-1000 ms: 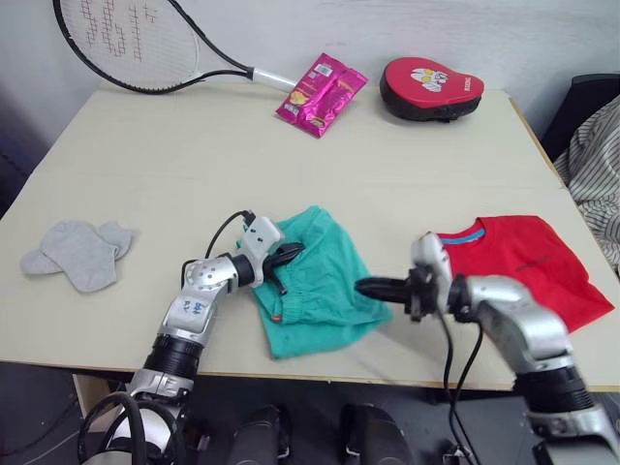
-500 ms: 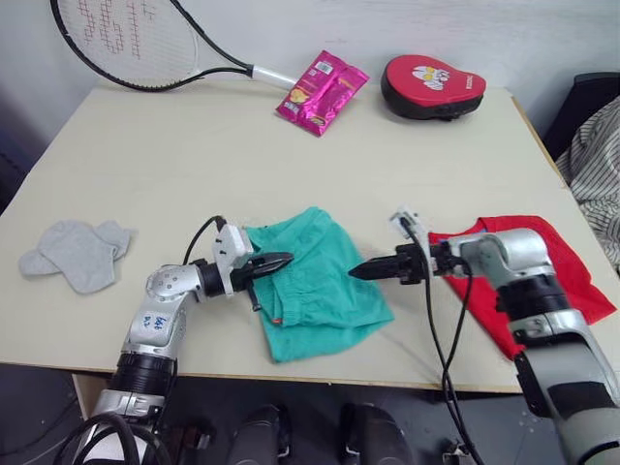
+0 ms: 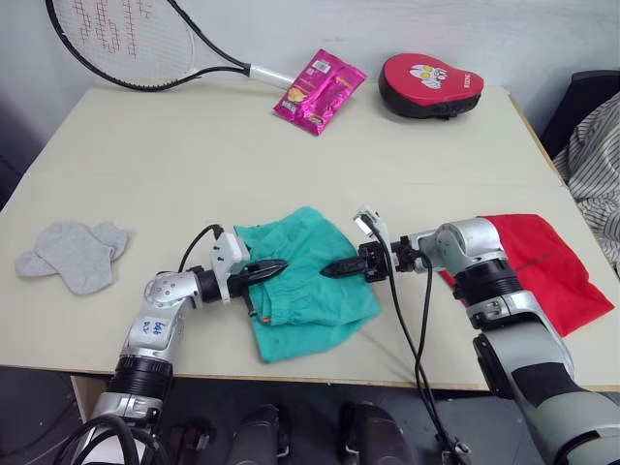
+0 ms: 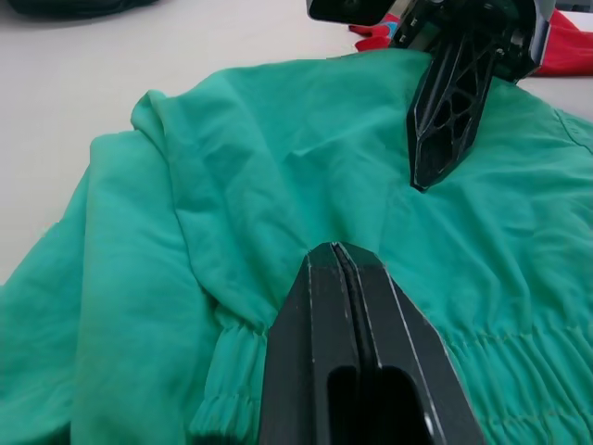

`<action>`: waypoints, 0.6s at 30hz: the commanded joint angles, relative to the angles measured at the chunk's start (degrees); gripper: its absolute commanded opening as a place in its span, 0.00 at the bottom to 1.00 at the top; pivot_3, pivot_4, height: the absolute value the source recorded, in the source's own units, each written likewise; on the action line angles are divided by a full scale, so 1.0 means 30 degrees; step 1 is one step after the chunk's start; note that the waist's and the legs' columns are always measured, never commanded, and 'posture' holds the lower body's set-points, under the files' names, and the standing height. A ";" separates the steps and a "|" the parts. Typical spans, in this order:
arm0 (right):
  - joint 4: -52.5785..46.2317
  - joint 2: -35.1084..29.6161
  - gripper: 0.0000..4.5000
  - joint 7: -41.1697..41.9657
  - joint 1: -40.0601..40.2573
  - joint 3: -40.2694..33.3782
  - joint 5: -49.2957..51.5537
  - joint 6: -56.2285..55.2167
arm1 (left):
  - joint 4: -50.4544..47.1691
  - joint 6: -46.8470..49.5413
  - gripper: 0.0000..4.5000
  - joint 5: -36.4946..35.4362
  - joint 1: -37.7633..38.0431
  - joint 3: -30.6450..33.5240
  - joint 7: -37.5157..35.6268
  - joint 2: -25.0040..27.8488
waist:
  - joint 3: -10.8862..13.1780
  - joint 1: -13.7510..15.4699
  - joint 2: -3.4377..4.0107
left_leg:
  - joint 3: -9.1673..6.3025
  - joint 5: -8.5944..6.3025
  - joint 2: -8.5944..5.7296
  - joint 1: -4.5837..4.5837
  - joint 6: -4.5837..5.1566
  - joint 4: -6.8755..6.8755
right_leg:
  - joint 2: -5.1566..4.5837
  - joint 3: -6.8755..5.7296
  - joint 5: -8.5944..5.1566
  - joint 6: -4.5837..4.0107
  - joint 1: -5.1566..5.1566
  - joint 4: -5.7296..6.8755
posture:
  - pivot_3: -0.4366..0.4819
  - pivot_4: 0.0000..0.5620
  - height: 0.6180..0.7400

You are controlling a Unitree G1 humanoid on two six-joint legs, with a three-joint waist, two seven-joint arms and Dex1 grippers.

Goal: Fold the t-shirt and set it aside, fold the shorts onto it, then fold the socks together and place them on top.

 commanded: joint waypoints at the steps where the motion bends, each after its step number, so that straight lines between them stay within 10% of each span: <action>1: -0.3809 -0.1388 0.01 0.0885 0.0293 -0.1469 0.2019 0.1417 | -0.1710 0.0318 0.00 -0.1023 0.0889 0.0838 -0.0218 0.0466 | 0.0001 0.0004 0.0002 | -0.0005 0.0001 0.0000 -0.0015 0.0000 0.0004 | 0.0000 -0.0001 0.0001 0.0001 -0.0014 0.0000 | 0.48 0.27 1.00; 7: -1.0272 -0.9695 0.00 0.6261 0.2192 -0.0466 0.2151 -0.1788 | -0.6625 0.6674 0.04 -0.5834 0.2734 0.1694 -0.0915 0.1931 | 0.0019 0.0134 0.0024 | -0.0058 -0.0034 -0.0008 -0.0041 0.0020 0.0001 | -0.0013 -0.0024 0.0004 0.0009 0.0010 -0.0103 | 0.48 0.27 1.00; 13: -0.8106 -1.8264 0.00 1.0043 0.2853 -0.0881 0.1857 -0.4931 | -0.9365 0.7236 0.40 -0.7440 0.2421 0.2178 -0.0218 0.1413 | 0.0101 0.0487 0.0131 | -0.0035 -0.0093 -0.0018 -0.0029 -0.0068 0.0015 | -0.0022 0.0006 0.0026 0.0055 0.0027 -0.0203 | 0.48 0.27 1.00; 18: -0.3492 -2.1216 0.00 1.0043 0.3624 0.1097 -0.0425 -1.0206 | -0.9733 0.6961 0.76 -0.7484 0.2549 0.2010 -0.0714 0.1601 | 0.0103 0.0392 0.0133 | 0.0010 -0.0086 0.0007 0.0002 -0.0103 -0.0008 | 0.0024 0.0032 0.0024 0.0050 0.0029 -0.0215 | 0.48 0.27 1.00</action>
